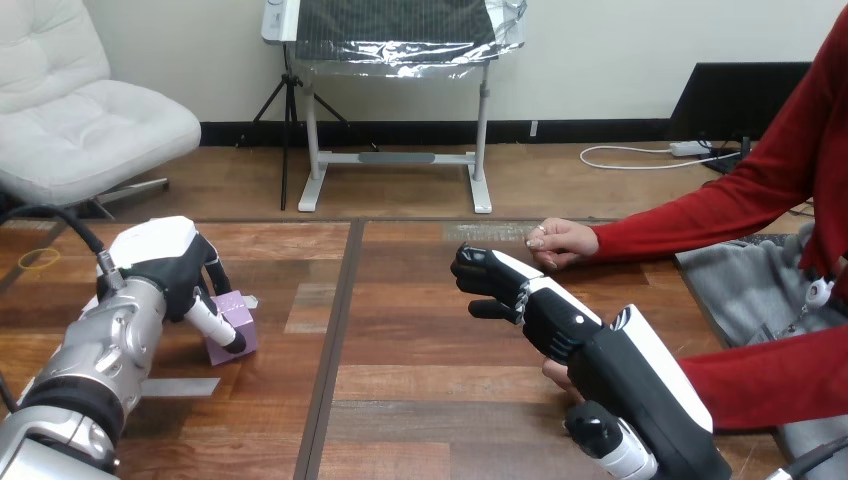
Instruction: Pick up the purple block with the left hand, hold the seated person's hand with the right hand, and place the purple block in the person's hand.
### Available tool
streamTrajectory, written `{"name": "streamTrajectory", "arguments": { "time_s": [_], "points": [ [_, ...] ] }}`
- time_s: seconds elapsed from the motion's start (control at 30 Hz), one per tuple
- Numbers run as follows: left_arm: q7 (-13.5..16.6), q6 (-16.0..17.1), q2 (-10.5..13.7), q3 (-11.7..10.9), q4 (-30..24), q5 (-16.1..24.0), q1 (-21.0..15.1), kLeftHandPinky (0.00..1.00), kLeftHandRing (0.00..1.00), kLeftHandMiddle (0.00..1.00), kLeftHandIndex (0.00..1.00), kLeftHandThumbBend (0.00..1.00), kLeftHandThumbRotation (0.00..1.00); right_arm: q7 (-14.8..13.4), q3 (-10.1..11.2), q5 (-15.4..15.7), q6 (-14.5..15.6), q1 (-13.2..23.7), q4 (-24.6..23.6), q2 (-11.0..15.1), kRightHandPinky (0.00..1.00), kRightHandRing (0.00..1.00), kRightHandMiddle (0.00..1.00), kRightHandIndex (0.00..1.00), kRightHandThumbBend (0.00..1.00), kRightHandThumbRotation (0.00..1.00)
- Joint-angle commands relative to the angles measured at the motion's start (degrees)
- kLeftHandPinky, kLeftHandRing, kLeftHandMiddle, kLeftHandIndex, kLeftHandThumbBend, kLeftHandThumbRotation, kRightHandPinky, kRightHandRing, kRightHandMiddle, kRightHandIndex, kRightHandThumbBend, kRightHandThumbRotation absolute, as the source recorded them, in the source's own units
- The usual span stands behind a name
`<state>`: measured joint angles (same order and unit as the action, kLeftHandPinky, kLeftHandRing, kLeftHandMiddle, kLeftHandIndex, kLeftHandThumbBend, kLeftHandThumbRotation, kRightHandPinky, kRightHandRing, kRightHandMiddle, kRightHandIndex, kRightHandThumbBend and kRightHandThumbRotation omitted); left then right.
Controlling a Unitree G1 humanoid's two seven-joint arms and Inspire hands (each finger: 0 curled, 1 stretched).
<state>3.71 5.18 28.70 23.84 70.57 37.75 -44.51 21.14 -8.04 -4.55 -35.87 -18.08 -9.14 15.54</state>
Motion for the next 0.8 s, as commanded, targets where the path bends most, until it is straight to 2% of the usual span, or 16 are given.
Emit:
{"name": "streamTrajectory", "arguments": {
  "time_s": [0.0,0.3,0.5,0.77],
  "points": [
    [1.8,0.3,0.3,-0.7,-0.7,-0.8,-3.4,0.2,0.29,0.4,0.47,0.68,0.0,-0.9,1.1,-0.2,-0.3,2.0,-2.0,-0.7,0.84,0.88,0.89,0.89,1.0,1.0],
    [1.6,0.4,0.5,-0.8,-0.9,-1.1,-3.4,0.29,0.4,0.47,0.46,0.72,0.0,-0.6,1.3,-0.6,-0.9,2.8,-0.8,-0.5,0.84,0.89,0.89,0.89,1.0,1.0],
    [2.0,0.7,0.5,-0.9,-1.2,-1.2,-3.4,0.24,0.33,0.42,0.46,0.74,0.0,-1.0,2.3,0.0,-0.6,3.8,-0.2,-0.1,0.84,0.89,0.89,0.89,1.0,1.0],
    [2.1,1.0,0.6,-0.8,-2.1,-1.5,-3.5,0.25,0.34,0.44,0.47,0.74,0.0,-2.2,4.5,2.1,-1.5,6.2,1.9,0.4,0.83,0.88,0.89,0.89,1.0,1.0]
  ]
}}
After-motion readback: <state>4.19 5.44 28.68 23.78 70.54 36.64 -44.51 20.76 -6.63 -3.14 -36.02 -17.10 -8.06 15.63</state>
